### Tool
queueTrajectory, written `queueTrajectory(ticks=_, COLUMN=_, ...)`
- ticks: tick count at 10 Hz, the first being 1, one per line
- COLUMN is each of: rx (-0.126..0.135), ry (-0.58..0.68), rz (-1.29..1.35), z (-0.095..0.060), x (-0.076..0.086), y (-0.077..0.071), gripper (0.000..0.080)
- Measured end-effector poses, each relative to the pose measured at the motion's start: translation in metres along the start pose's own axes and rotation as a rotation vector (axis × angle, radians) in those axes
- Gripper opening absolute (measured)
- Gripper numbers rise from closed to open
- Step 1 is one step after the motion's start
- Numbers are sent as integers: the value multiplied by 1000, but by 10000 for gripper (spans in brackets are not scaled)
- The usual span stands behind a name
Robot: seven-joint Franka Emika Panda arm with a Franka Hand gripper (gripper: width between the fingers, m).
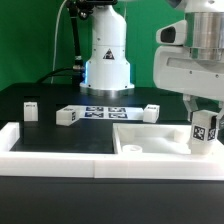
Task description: Assemble one leg
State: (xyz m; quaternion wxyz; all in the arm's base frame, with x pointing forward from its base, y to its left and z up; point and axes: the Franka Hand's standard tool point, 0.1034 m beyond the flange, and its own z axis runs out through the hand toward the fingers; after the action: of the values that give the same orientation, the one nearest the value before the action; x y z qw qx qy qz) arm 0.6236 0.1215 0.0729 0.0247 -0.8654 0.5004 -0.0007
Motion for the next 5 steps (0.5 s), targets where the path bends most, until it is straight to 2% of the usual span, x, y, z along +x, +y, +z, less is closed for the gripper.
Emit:
queueTrajectory(ticks=2, rx=35, ry=5, rz=194, z=0, x=-1, y=2, gripper=291)
queueTrajectory(ticks=5, rx=48, ry=-10, rz=427, z=0, x=-2, y=1, gripper=291)
